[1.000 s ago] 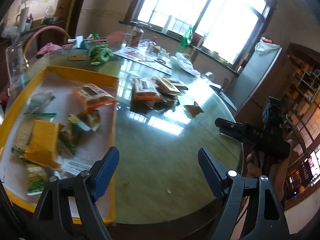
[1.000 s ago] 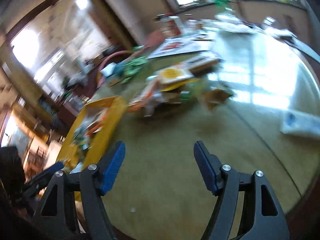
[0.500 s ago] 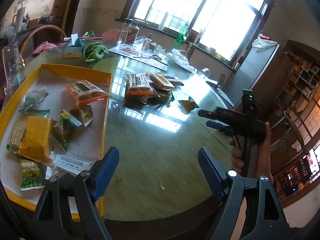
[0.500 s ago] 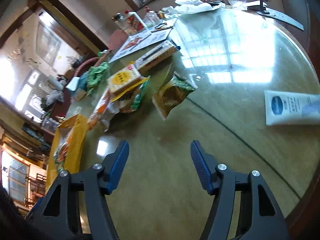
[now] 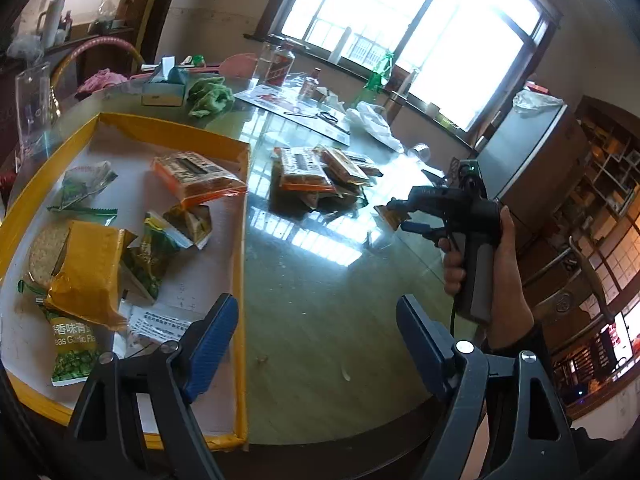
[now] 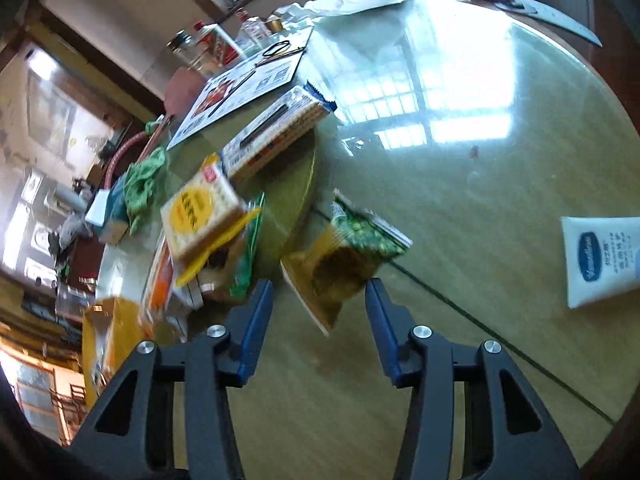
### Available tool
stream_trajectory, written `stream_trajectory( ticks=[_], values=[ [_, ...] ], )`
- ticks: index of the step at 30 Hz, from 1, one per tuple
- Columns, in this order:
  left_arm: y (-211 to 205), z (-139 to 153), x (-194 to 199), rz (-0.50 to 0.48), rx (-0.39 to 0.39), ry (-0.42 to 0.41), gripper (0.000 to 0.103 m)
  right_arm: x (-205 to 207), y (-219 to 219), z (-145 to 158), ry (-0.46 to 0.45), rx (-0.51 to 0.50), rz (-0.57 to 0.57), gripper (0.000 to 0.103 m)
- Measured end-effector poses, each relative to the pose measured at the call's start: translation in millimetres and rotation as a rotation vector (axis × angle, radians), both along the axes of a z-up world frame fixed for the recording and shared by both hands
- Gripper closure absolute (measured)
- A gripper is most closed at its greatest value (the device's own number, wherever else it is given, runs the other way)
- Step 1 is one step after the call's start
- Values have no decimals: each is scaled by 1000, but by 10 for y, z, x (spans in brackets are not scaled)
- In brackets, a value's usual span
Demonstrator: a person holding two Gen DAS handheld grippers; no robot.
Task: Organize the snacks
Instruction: 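Grasp the green snack bag with the right gripper while the left reaches the cracker pack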
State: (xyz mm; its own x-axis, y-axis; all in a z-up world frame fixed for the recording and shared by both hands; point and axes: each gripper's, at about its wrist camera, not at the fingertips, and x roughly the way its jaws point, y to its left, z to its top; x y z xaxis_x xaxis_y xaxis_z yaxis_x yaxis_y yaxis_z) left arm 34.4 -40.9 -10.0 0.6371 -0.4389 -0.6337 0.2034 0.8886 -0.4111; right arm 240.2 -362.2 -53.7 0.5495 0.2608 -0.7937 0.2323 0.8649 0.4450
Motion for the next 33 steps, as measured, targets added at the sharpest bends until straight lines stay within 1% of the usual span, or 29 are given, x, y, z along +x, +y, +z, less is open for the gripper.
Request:
stream_trajectory(
  ticks=[2, 4, 7, 14, 16, 18, 19, 22, 27, 30, 33],
  values=[
    [16, -12, -2, 0, -3, 4, 22, 116, 34, 11, 12, -30, 1, 54],
    [23, -14, -9, 5, -2, 2, 22, 206, 118, 24, 20, -82, 17, 54],
    [18, -6, -22, 6, 1, 3, 22, 280, 210, 37, 24, -136, 46, 54],
    [-64, 17, -38, 2, 19, 5, 22, 457, 200, 32, 45, -148, 69, 54],
    [-109, 20, -50, -2, 30, 7, 22, 495, 205, 35, 50, -188, 83, 54],
    [-145, 33, -66, -5, 37, 6, 22, 506, 247, 35, 43, -238, 99, 60],
    [-157, 42, -71, -8, 42, 5, 22, 487, 266, 34, 43, -271, 110, 65],
    [-202, 64, -81, -6, 52, 0, 22, 306, 249, 32, 24, -268, 160, 69],
    [-346, 52, 18, -19, 63, 22, 22, -329, 181, 15, -23, -246, 240, 70],
    [-472, 59, 152, -50, 72, 32, 22, -740, 167, 3, -55, -230, 272, 70],
    [-557, 72, 413, -73, 58, 56, 22, -1075, 120, -16, -85, -189, 281, 70]
  ],
)
